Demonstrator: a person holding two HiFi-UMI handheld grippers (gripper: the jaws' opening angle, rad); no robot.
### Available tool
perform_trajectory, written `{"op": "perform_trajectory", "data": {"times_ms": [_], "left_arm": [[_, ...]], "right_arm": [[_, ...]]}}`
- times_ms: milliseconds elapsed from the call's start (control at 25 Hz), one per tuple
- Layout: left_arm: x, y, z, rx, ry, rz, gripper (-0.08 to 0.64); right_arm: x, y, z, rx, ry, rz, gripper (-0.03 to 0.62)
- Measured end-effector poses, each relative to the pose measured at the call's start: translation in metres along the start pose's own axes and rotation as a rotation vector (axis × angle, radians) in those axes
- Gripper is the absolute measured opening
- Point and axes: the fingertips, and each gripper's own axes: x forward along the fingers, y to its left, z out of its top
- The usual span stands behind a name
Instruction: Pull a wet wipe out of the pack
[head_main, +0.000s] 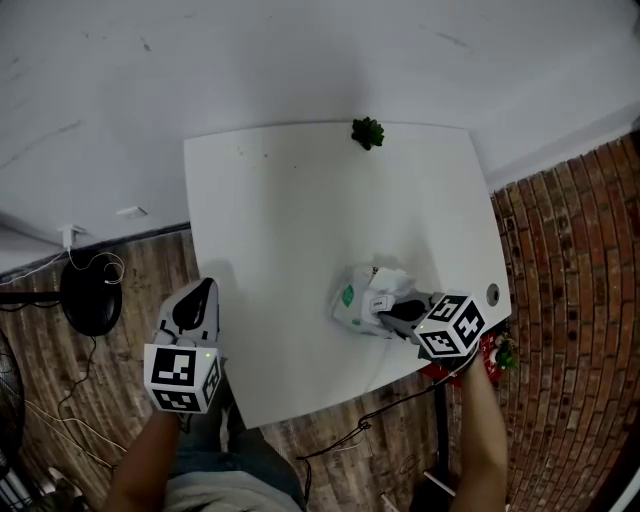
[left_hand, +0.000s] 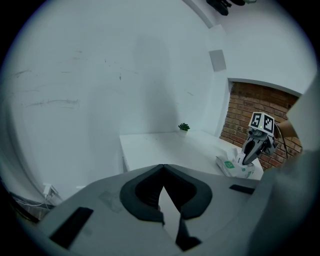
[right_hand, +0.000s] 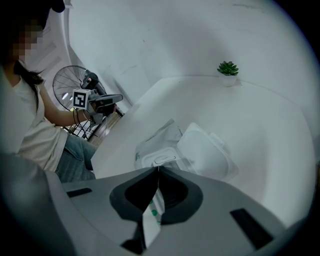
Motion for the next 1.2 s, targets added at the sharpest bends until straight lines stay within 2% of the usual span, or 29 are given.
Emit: {"op": "perform_trajectory", "data": {"times_ms": [440,1200], "left_arm": [[-0.013,0.006,0.005,-0.001,-0.023,0.017,0.0],[-0.015,-0.009,0.022,0.004,-0.052,-0.008,0.0]], "right_arm": [[-0.003,-0.001,0.0,0.029,-0.049,-0.041,0.002],[-0.016,-0.003,0.002,0.027,-0.102,-0.09,0.002]]}}
